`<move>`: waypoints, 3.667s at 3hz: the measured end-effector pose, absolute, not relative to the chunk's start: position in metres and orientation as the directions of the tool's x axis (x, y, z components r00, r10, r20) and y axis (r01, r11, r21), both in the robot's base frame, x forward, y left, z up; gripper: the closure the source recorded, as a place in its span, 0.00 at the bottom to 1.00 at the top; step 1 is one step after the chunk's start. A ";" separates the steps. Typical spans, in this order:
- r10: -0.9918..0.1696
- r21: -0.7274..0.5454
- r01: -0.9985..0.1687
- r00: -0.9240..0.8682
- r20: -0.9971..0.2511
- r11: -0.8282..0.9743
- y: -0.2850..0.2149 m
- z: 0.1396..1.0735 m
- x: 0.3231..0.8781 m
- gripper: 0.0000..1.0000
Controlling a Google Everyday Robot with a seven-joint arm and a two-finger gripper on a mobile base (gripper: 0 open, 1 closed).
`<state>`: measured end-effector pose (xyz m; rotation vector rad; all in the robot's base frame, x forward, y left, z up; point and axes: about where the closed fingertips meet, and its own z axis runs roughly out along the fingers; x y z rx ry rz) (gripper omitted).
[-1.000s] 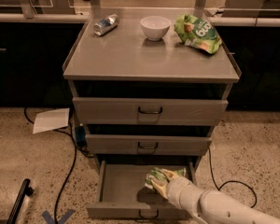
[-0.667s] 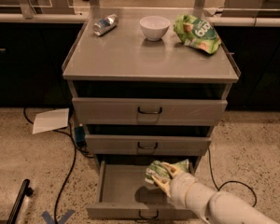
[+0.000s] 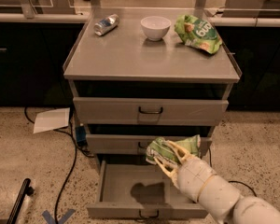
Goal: Pick green jalapeno chip bag from bottom drawer and place on counter
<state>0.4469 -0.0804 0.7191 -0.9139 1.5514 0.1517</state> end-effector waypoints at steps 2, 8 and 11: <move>-0.449 -0.420 -0.587 0.105 -0.887 0.692 -0.084 0.742 0.442 1.00; -0.639 -0.756 -0.416 0.408 -0.652 0.505 -0.045 0.928 0.580 1.00; -0.653 -0.777 -0.414 0.426 -0.626 0.475 -0.040 0.930 0.625 1.00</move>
Offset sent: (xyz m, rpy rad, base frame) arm -0.0045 -0.0040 0.0229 0.0084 -0.0377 -0.0219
